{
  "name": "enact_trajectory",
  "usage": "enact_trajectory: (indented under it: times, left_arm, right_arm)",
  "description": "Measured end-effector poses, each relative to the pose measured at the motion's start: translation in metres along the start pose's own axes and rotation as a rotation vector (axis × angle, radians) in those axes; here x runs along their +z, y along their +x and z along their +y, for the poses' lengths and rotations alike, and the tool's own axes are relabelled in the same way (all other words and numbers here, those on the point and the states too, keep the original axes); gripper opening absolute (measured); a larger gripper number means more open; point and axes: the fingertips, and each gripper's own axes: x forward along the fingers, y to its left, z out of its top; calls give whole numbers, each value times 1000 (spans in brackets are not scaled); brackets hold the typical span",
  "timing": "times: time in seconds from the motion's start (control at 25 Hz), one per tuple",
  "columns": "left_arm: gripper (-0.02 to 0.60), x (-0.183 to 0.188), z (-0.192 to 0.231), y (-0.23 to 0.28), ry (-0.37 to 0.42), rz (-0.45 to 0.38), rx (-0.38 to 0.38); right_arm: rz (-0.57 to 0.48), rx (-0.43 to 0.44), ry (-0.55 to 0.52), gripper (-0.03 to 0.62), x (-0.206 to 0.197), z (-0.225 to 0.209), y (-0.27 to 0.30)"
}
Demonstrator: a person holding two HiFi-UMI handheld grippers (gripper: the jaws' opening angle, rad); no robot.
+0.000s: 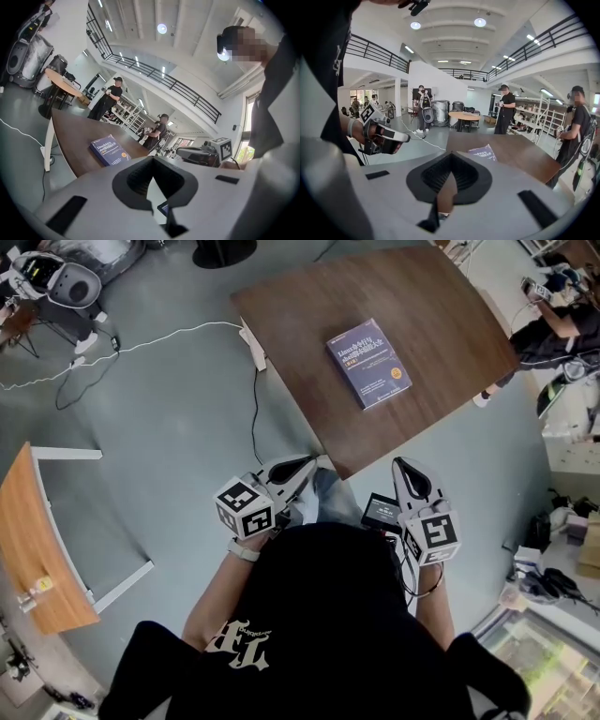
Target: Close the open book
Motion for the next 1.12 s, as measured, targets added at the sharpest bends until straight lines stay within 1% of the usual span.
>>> enact_trajectory:
  times: [0.08, 0.2, 0.24, 0.4, 0.68, 0.84, 1.0, 1.12]
  left_arm:
    - [5, -4, 0, -6, -2, 5, -1]
    - [5, -8, 1, -12, -3, 15, -1]
    - [5, -8, 2, -13, -2, 17, 2]
    - [5, -7, 4, -14, 10, 13, 22]
    - [5, -1, -8, 0, 20, 8, 39]
    - [5, -4, -19, 21, 24, 5, 40]
    - [5, -6, -32, 48, 25, 10, 40]
    - [5, -3, -44, 61, 48, -36, 60]
  right_arm:
    - [-2, -16, 28, -12, 0, 3, -8]
    - [-24, -37, 100, -12, 5, 0, -21]
    - [-27, -42, 106, -12, 6, -1, -23]
    - [-14, -47, 66, -12, 6, -6, -28]
    - [-25, 3, 48, -12, 8, -16, -23]
    - [-26, 12, 42, -12, 4, -38, -31]
    - [-28, -3, 70, -12, -9, -69, -45]
    - [-38, -3, 114, -12, -19, -88, -53]
